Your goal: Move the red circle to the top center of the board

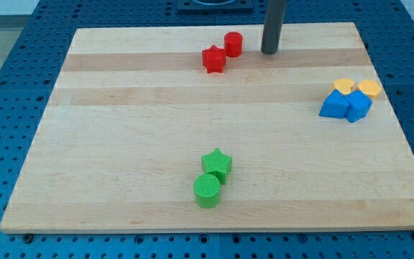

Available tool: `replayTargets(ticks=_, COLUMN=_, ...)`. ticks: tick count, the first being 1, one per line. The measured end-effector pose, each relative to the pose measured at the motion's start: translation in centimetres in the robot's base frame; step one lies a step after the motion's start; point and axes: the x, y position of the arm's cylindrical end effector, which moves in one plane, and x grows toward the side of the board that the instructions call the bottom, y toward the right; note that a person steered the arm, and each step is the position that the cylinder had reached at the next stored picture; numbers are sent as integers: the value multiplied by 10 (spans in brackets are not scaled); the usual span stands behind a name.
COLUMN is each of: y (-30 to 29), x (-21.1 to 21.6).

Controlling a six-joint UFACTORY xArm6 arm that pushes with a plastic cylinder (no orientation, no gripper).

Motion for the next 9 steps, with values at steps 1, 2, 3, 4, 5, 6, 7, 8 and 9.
replayTargets(ticks=1, y=-12, x=-1)
replayTargets(ticks=2, y=-28, x=-1)
replayTargets(ticks=3, y=-41, x=-1)
replayTargets(ticks=4, y=-54, x=-1)
replayTargets(ticks=5, y=-63, x=-1)
replayTargets(ticks=6, y=-67, x=-1)
replayTargets(ticks=7, y=-67, x=-1)
replayTargets(ticks=8, y=-39, x=17)
replayTargets(ticks=9, y=-31, x=22)
